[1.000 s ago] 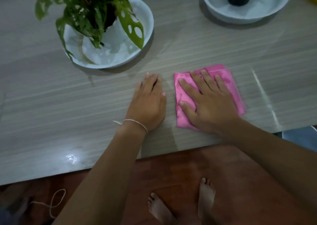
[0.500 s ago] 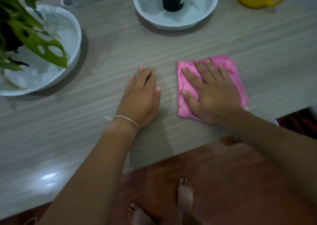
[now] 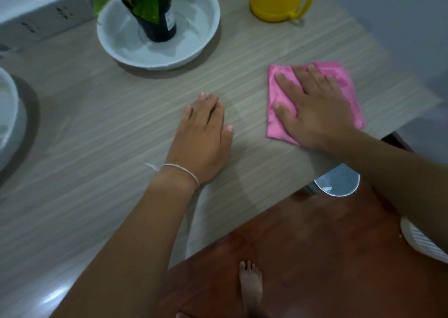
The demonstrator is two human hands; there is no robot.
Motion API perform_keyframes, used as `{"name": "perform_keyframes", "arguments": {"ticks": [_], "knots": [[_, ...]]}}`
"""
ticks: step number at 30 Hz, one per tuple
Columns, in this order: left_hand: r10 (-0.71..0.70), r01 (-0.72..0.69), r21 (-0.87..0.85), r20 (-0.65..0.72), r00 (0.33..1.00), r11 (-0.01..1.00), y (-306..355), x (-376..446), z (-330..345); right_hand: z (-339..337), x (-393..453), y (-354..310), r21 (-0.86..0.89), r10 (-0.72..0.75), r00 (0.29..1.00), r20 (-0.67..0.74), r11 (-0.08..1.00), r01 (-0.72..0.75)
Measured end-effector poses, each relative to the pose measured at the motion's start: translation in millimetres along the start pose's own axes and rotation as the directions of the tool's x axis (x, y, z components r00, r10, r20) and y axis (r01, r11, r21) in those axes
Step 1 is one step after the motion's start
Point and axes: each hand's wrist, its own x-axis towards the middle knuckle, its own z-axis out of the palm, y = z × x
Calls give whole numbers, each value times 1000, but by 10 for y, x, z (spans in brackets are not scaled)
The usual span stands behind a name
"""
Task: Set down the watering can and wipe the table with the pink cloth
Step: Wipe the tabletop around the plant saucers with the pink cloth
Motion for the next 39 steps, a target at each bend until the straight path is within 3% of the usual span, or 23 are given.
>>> {"name": "perform_keyframes", "arguments": {"ticks": [8,19,27,39], "knots": [[-1,1,63,0,1000,998,126,21,130,-129,125,782,-54,43,999,16,998,-42],[-22,24,24,-61,998,999,134,-7,148,-198,25,641,-31,54,994,98,998,-52],[-103,88,-213,-63,993,973,-29,-131,-7,-149,-66,177,-45,-16,992,126,999,21],[-281,274,-85,-84,956,958,-1095,-1108,-306,-29,132,-1181,-24,-234,952,196,970,244]]}}
